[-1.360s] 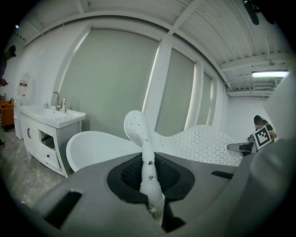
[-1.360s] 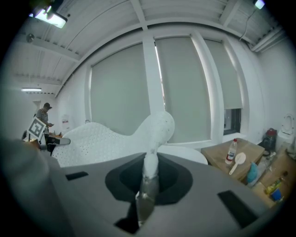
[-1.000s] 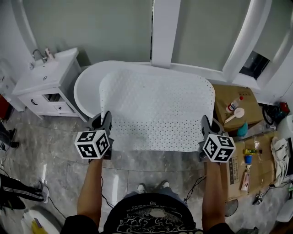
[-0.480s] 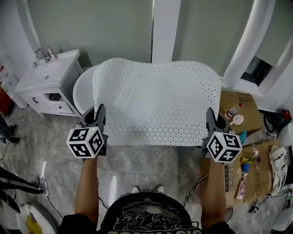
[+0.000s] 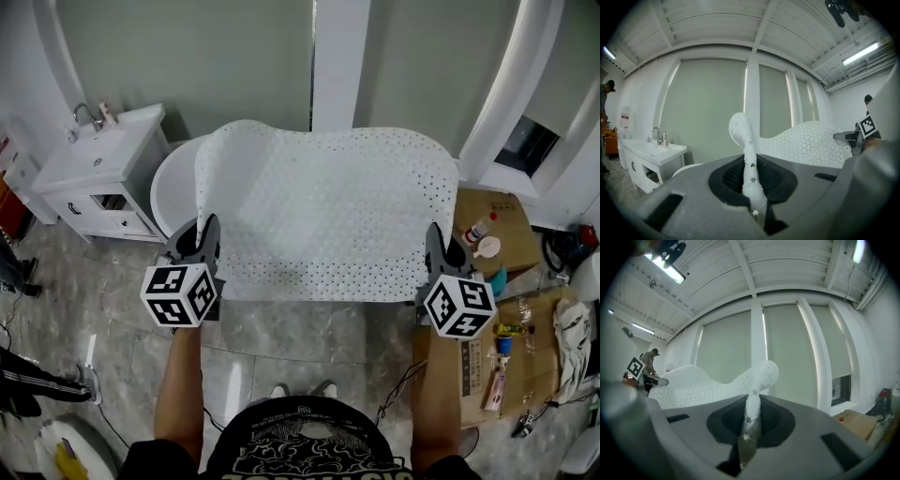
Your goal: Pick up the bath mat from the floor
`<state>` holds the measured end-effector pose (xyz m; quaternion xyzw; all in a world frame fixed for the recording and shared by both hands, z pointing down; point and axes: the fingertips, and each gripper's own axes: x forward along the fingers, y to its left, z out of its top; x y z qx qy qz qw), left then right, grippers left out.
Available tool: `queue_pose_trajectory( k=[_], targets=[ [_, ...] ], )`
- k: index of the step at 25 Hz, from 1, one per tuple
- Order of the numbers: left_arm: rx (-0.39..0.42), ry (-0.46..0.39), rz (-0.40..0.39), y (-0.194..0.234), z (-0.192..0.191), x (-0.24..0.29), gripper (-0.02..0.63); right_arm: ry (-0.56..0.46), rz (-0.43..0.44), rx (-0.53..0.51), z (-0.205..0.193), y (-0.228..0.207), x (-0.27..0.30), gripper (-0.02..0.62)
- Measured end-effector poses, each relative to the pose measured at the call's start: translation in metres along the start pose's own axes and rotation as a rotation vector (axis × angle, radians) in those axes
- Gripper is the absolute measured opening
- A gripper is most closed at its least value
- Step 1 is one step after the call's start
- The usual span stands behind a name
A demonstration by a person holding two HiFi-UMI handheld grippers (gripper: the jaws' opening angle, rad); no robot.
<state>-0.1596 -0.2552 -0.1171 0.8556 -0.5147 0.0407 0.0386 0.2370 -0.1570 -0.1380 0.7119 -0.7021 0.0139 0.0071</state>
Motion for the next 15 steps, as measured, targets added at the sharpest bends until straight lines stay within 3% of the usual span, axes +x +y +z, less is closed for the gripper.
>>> queue_pose_trajectory(
  k=[15],
  targets=[
    [0.002, -0.019, -0.014, -0.006, 0.008, -0.003, 0.032, -0.016, -0.027, 0.002, 0.003, -0.006, -0.012, 0.025]
  ],
)
